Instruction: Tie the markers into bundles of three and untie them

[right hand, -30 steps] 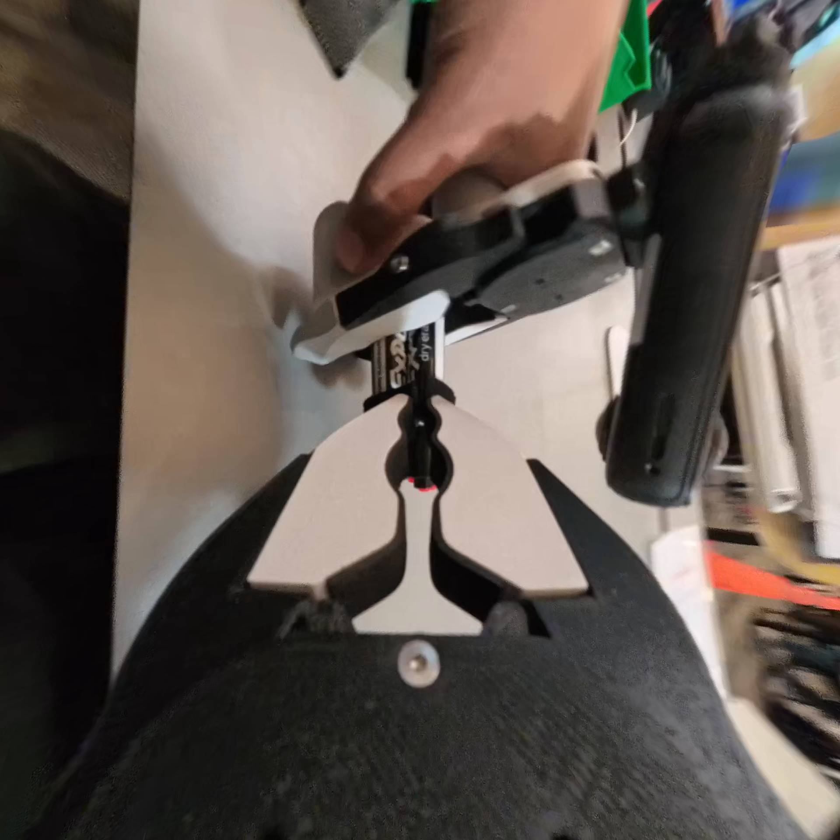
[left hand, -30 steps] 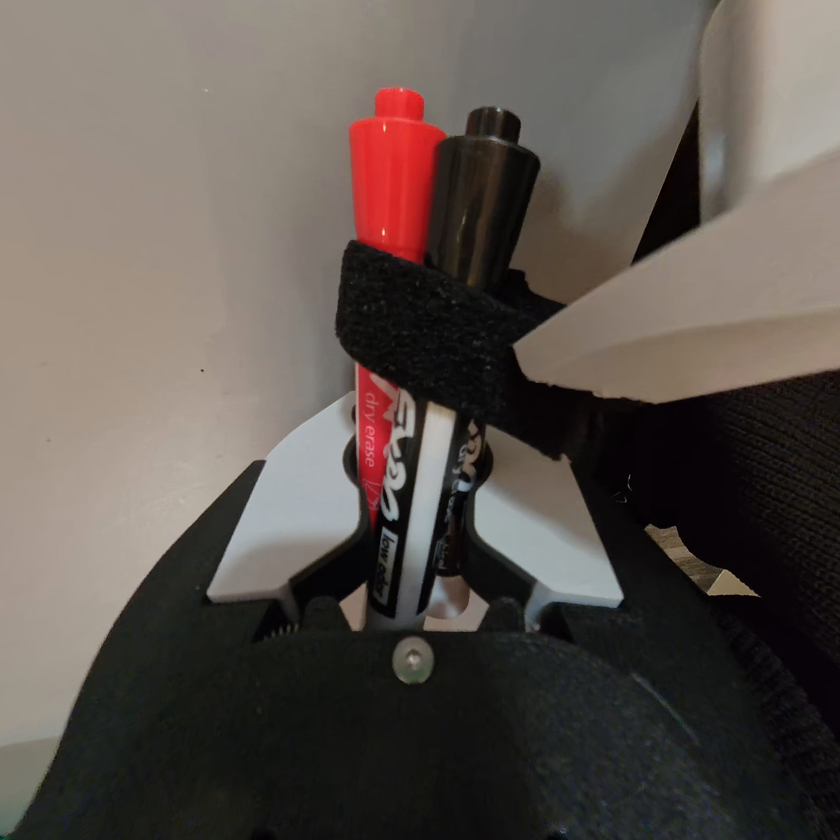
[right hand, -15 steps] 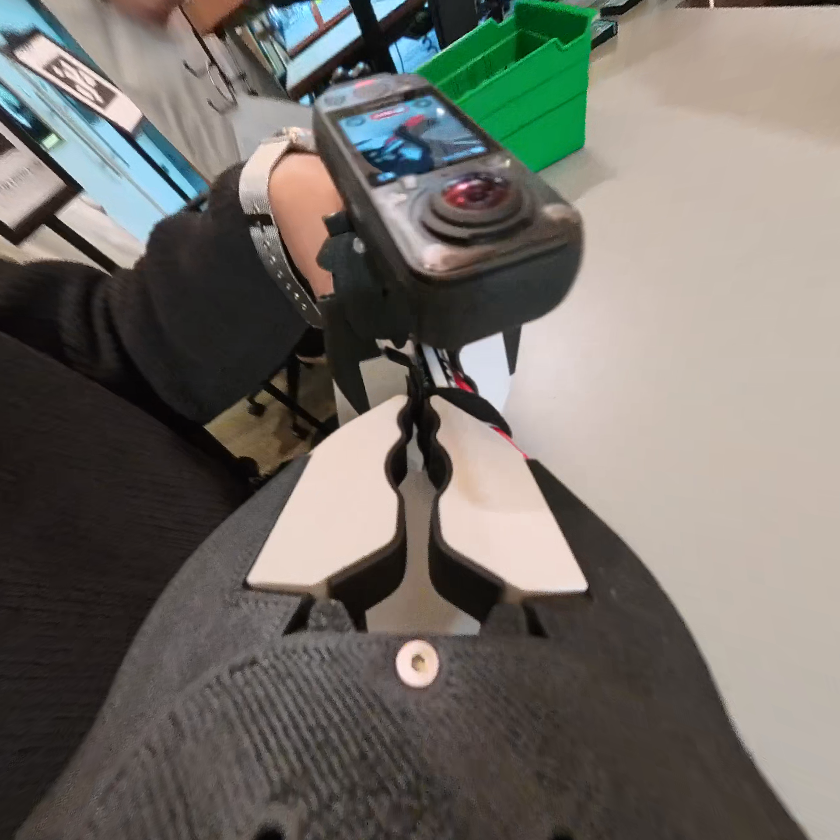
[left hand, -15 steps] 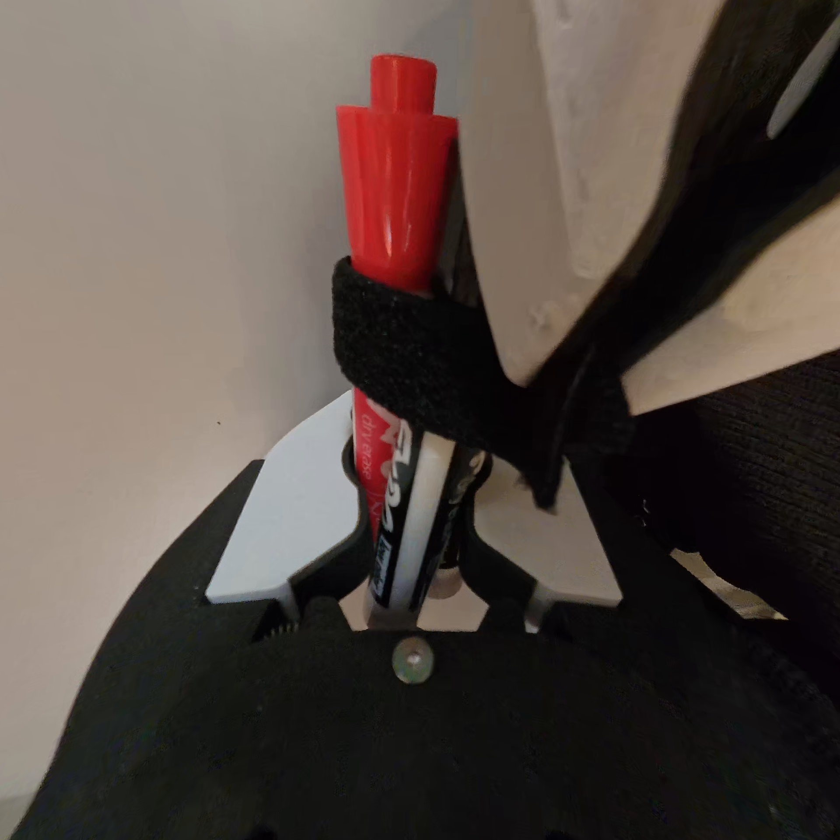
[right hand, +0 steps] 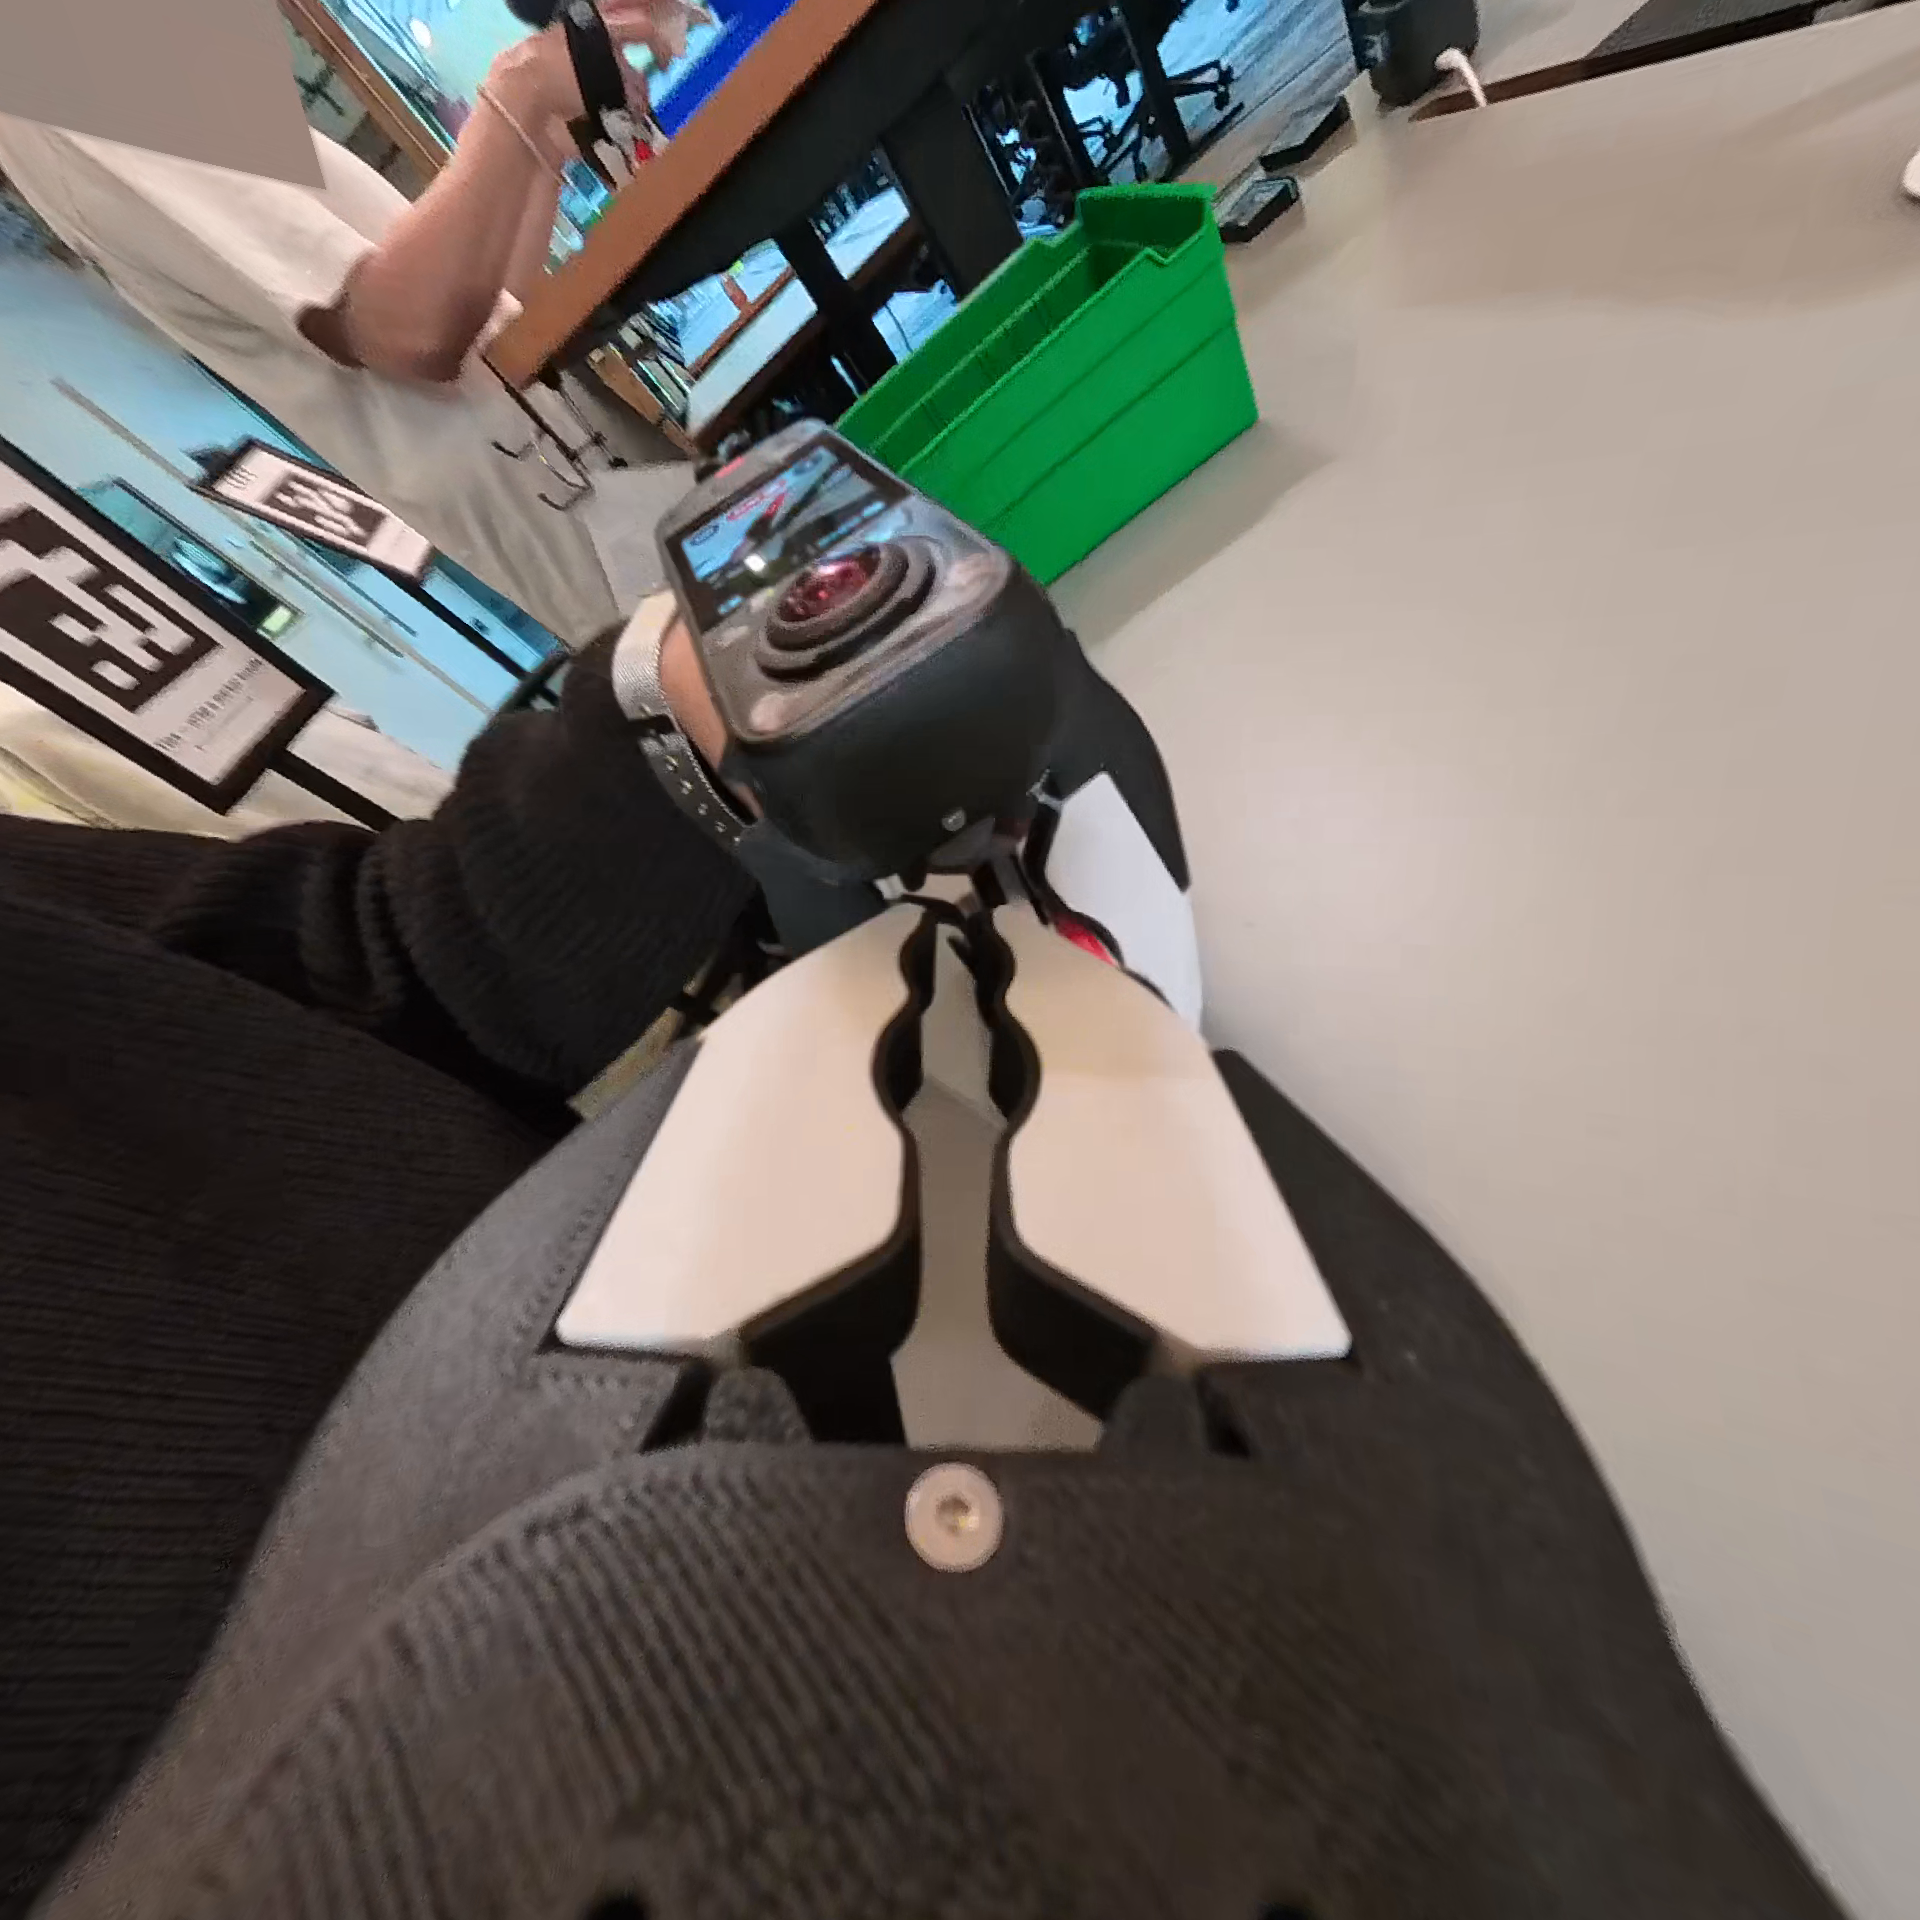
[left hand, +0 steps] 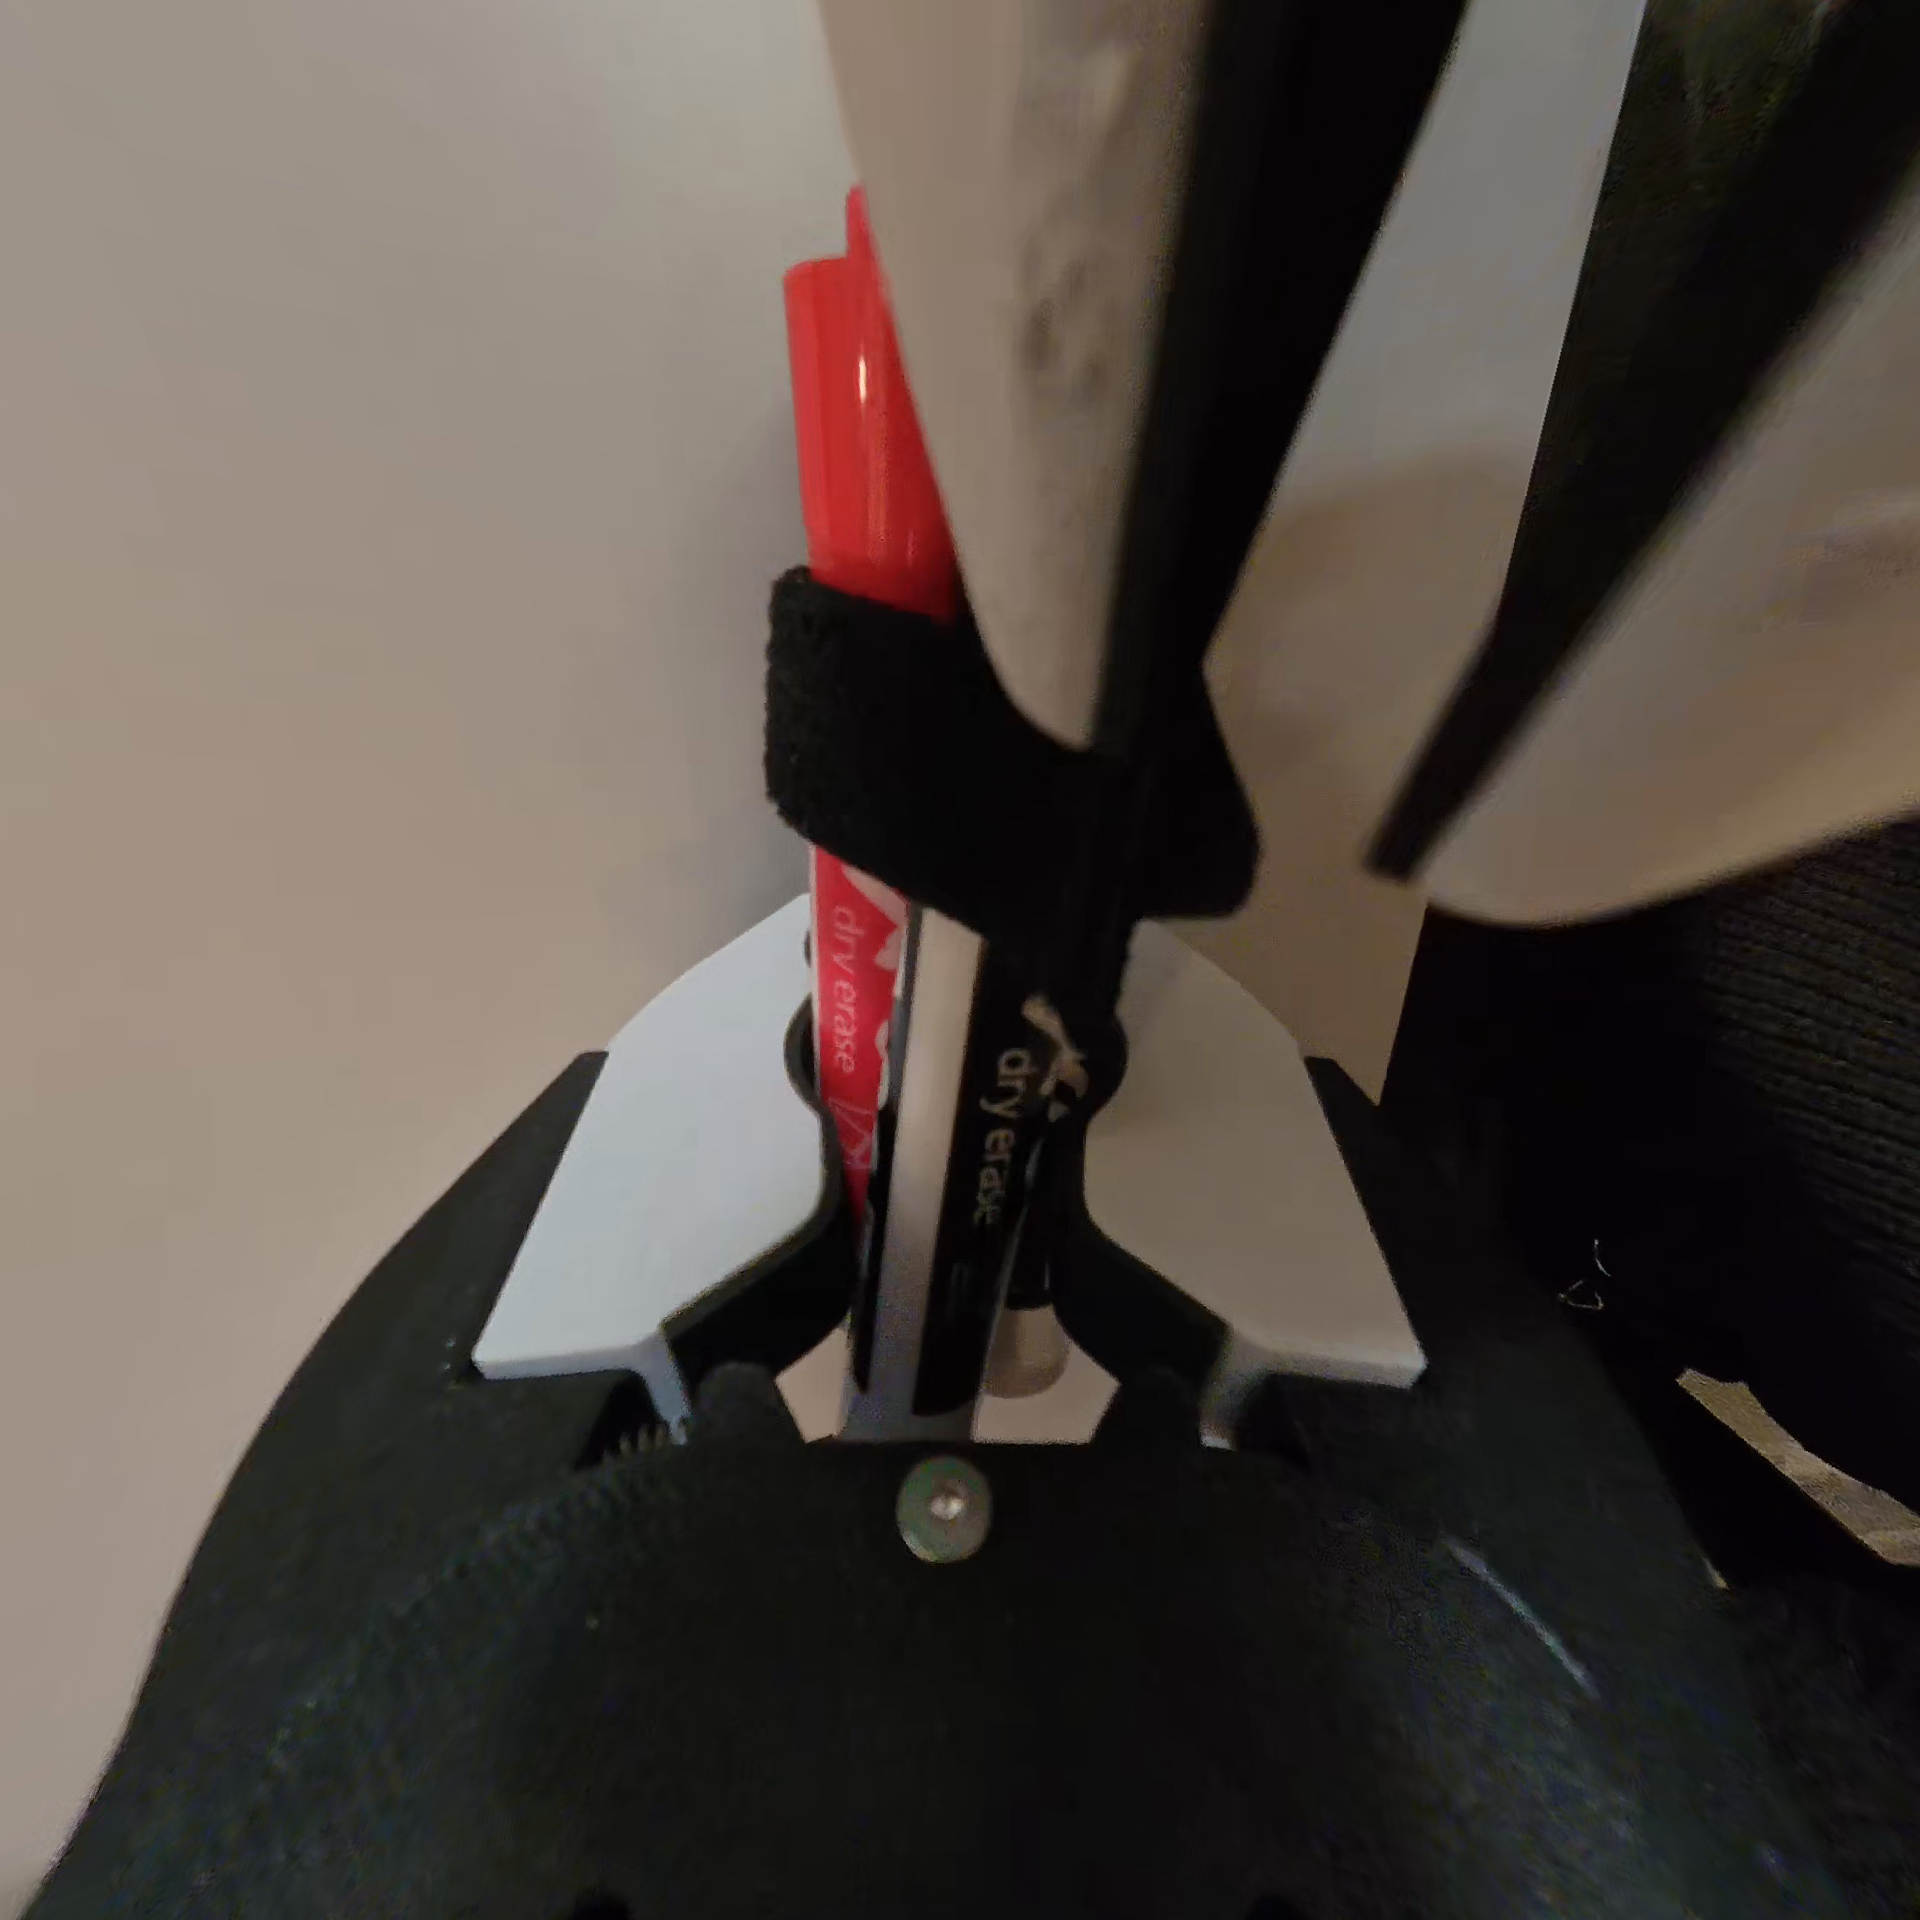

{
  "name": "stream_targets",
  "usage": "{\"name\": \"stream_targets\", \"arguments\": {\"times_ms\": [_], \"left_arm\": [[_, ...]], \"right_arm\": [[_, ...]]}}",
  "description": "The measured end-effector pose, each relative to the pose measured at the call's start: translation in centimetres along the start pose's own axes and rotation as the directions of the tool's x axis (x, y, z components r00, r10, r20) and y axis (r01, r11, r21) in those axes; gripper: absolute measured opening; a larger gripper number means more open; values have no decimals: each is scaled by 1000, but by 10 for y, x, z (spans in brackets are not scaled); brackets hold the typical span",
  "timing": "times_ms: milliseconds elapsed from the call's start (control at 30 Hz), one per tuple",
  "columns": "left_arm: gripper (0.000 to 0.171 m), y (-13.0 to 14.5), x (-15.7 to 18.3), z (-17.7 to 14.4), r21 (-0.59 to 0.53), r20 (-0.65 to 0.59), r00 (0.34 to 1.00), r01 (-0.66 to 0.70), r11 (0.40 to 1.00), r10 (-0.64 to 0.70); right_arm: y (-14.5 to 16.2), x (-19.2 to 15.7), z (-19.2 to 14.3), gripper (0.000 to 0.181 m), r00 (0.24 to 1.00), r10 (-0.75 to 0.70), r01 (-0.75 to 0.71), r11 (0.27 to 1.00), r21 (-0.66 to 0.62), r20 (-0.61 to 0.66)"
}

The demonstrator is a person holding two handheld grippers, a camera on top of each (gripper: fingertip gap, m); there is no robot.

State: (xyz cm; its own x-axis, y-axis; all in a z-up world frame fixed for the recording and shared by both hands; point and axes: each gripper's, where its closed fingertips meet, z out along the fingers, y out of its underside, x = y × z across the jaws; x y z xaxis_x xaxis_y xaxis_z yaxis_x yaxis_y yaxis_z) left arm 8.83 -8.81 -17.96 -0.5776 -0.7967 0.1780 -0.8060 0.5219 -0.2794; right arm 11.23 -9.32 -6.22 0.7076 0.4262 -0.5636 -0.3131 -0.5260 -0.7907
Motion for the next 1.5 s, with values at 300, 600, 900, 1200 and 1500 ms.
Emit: {"name": "stream_targets", "arguments": {"times_ms": [300,600,900,1200,1500], "left_arm": [[43,0,-2,1,42,-35,999,15,999,-14],[43,1,2,1,92,-108,994,26,995,-15],[44,2,16,4,4,-105,994,-37,999,37],[44,-4,31,7,-43,-106,990,-102,994,97],[44,-5,38,9,-45,-146,985,-95,994,88]], "right_arm": [[-4,5,-9,28,897,-392,388,920,-61,-204],[5,9,-8,32,593,-718,700,683,-207,-364],[25,9,1,40,748,-616,567,786,-246,-246],[39,2,7,7,848,-516,489,850,-196,-122],[42,0,5,3,843,-529,496,835,-239,-98]]}}
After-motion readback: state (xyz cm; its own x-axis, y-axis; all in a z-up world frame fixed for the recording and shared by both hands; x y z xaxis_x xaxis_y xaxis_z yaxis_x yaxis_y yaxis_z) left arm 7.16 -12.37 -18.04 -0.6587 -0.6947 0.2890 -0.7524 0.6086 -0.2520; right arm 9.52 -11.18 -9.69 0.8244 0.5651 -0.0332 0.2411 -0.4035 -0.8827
